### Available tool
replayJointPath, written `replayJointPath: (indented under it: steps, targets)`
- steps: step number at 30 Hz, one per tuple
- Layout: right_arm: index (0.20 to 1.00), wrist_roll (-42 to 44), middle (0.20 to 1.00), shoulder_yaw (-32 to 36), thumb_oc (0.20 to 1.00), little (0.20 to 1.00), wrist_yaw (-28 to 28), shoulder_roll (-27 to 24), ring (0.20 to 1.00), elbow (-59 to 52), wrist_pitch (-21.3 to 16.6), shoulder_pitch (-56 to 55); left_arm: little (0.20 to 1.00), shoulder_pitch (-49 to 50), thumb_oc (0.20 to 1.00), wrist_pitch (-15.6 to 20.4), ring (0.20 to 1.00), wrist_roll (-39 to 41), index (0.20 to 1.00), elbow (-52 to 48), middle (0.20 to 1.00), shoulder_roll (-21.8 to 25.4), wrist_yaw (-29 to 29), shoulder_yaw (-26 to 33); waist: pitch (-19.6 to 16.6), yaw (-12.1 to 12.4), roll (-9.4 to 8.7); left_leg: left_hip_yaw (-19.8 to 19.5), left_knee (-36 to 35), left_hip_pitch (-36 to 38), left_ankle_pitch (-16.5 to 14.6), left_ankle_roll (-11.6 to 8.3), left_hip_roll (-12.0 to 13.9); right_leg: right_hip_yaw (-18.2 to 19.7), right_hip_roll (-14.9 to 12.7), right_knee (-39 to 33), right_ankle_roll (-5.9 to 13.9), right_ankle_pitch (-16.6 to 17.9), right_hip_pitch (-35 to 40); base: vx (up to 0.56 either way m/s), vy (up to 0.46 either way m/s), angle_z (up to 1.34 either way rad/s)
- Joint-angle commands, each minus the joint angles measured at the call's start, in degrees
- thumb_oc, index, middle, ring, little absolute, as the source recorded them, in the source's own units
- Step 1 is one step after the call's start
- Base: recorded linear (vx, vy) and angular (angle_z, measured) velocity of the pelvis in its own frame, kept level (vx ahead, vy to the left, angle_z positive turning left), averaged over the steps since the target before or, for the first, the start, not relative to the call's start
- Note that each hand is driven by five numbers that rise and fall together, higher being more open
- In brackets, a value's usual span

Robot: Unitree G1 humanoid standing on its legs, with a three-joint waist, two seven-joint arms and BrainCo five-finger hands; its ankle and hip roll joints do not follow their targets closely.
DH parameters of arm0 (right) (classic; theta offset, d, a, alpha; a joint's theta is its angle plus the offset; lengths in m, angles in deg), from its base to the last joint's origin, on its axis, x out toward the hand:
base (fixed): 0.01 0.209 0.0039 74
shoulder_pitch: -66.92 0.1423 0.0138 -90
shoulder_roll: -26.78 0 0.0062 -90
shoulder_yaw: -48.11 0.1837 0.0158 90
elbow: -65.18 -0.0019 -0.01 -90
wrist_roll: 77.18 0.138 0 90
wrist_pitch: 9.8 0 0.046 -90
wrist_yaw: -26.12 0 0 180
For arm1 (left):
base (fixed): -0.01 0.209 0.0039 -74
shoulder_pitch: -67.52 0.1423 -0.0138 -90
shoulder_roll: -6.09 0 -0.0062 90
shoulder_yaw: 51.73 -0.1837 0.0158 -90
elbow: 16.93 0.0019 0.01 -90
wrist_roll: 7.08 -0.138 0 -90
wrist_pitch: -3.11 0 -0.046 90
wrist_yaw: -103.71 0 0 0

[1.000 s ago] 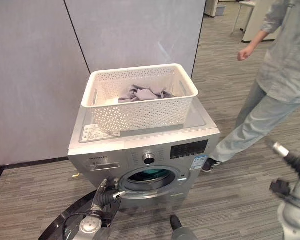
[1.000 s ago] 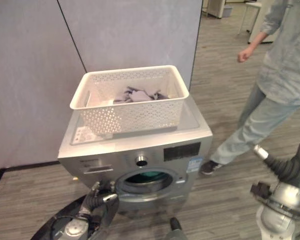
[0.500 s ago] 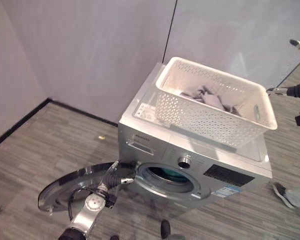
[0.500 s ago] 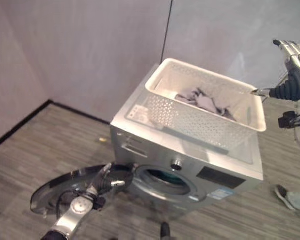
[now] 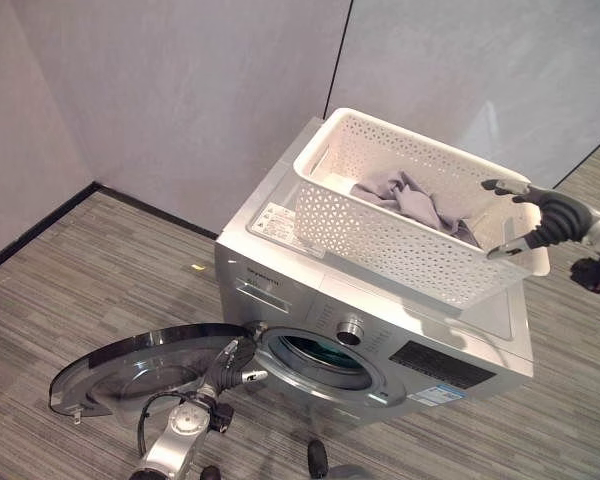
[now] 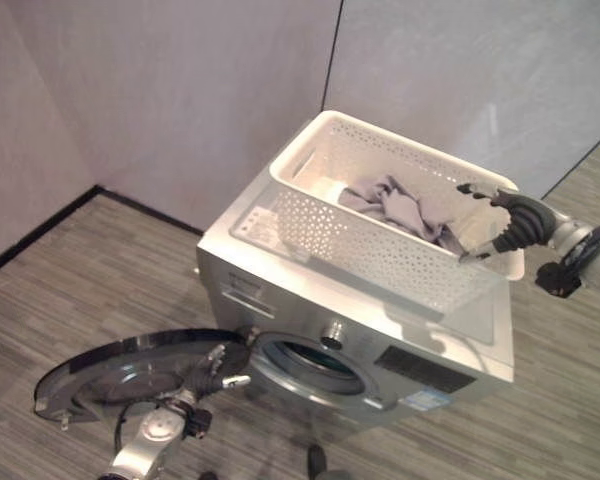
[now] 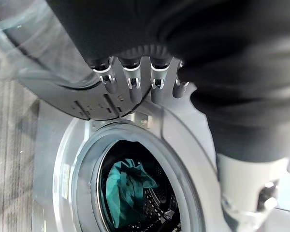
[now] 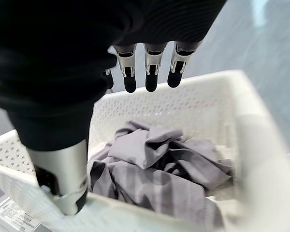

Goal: Grab the laundry basket,head to the washer,open it,put in the laundry and shut it.

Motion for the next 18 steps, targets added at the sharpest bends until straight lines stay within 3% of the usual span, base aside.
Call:
replayJointPath:
  steps: [1,3,8,12,18]
  targets:
    - [1.000,2.66,1.000,-5.17,1.000,1.000,0.08,-3.46,1.000,3.51,-0.56,10.58,1.000,-2.19,1.000,2.02,1.000,1.47,1.000,-0.29,1.000,1.23,-1.15,-2.70,-1.71,3.47,-0.69,-1.50,1.48,0.62,-4.12,0.88,2.51,-1.63,-2.20,5.81,2.18,-2.49,-4.21,0.04,-0.126,0.29]
    - [1.000,2.12,1.000,-12.73,1.000,1.000,-0.22,-2.84,1.000,5.57,-0.40,18.32,1.000,-2.27,1.000,2.17,1.000,2.52,1.000,-0.30,1.000,1.14,-0.96,-3.14,-1.54,4.20,-0.47,-2.23,0.88,0.36,-3.22,0.28,3.30,-2.61,-1.72,5.40,1.56,-3.04,-3.69,0.04,-0.127,0.25]
    - [1.000,2.66,1.000,-21.06,1.000,1.000,-0.19,-1.79,1.000,7.28,-0.63,27.54,1.000,-2.38,1.000,2.27,1.000,3.02,1.000,-0.04,1.000,0.62,-0.87,-3.55,-1.24,4.22,0.05,-3.60,0.53,-0.64,-2.06,-0.61,4.52,-3.68,-0.83,5.35,0.75,-4.06,-3.34,0.02,-0.115,0.27]
    - [1.000,1.63,1.000,-31.58,1.000,1.000,-2.26,-2.33,1.000,9.22,0.36,36.30,1.000,-1.62,1.000,2.06,1.000,3.32,1.000,-1.80,1.000,1.60,-1.93,-4.56,-0.41,5.48,-0.12,-6.76,0.30,-2.57,-0.51,-1.74,6.31,-6.29,0.53,5.53,-0.52,-5.35,-3.01,0.02,-0.135,0.43]
    - [1.000,-1.13,1.000,-37.79,1.000,1.000,-3.78,-1.39,1.000,11.13,0.76,39.72,1.000,-1.42,1.000,2.28,1.000,3.83,1.000,-3.09,1.000,1.86,-1.95,-4.39,1.56,5.91,0.29,-8.70,0.30,-4.55,0.76,-2.48,7.36,-7.61,1.55,5.75,-1.16,-6.12,-3.57,-0.02,-0.075,0.17]
